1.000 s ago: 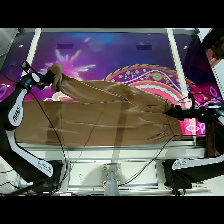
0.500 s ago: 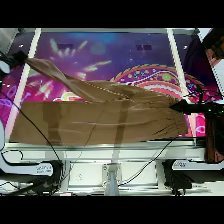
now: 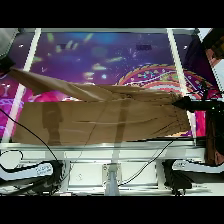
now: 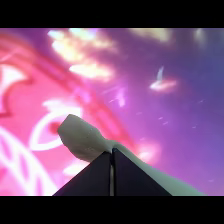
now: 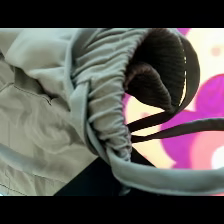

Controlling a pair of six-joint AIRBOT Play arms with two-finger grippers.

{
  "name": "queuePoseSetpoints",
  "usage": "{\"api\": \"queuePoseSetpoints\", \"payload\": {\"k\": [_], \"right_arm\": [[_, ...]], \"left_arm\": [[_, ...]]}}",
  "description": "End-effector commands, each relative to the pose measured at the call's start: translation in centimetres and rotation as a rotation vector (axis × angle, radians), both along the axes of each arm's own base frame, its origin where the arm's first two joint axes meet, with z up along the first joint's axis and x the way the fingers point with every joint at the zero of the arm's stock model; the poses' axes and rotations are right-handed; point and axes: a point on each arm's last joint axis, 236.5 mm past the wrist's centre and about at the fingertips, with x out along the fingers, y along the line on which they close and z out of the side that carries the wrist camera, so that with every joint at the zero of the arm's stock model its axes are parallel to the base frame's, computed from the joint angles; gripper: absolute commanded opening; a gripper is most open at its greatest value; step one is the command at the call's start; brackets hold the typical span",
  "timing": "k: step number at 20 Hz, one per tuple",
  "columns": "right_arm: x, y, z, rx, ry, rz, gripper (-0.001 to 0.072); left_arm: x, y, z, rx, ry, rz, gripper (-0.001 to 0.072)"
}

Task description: Fold the clothes and pants, and hang the long-sleeved shirts on hangers.

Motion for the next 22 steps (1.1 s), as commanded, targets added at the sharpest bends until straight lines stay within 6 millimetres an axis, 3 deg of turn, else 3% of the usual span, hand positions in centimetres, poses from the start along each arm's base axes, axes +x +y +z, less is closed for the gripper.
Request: {"api": "queuePoseSetpoints", "payload": {"k": [1,5,7,9,12,14,17,19,21,22], "right_arm": [[0.1,0.0,0.1,-0.001,0.000,-0.004,0.0035],[0.1,0.0,0.1,-0.001,0.001,-0.004,0.0035],[0.0,0.0,0.1,-0.001,0.001,-0.004,0.0035],[0.0,0.0,0.1,-0.001,0.001,-0.003,0.0035],[0.0,0.0,0.0,-0.001,0.002,-0.003,0.0035],[0.0,-0.1,0.0,-0.004,0.004,-0.001,0.0036],[-0.5,-0.3,-0.4,-0.025,0.019,0.014,0.0035],[-1.1,-0.6,-1.0,-0.052,0.039,0.032,0.0036],[-1.6,-0.8,-1.4,-0.072,0.054,0.046,0.0035],[-1.7,-0.9,-1.5,-0.077,0.057,0.050,0.0035]], "left_arm": [[-2.4,1.9,-0.6,0.075,0.114,0.030,0.0012],[0.2,0.3,0.8,0.072,0.003,-0.017,0.0012],[-0.2,0.2,0.4,0.065,0.025,-0.015,0.0012],[-2.8,0.7,-1.5,0.051,0.158,0.019,0.0013],[-8.9,1.5,-6.0,-0.025,0.446,0.110,0.0012],[-12.8,0.7,-9.2,-0.111,0.657,0.145,0.0012],[-17.0,-0.9,-12.8,-0.167,0.976,-0.002,0.0013],[-18.3,-1.2,-14.1,-0.183,1.086,-0.070,0.0013],[-18.0,-1.0,-14.7,-0.180,1.088,-0.074,0.0038],[-17.5,-0.8,-14.7,-0.167,1.066,-0.076,0.0234]]}}
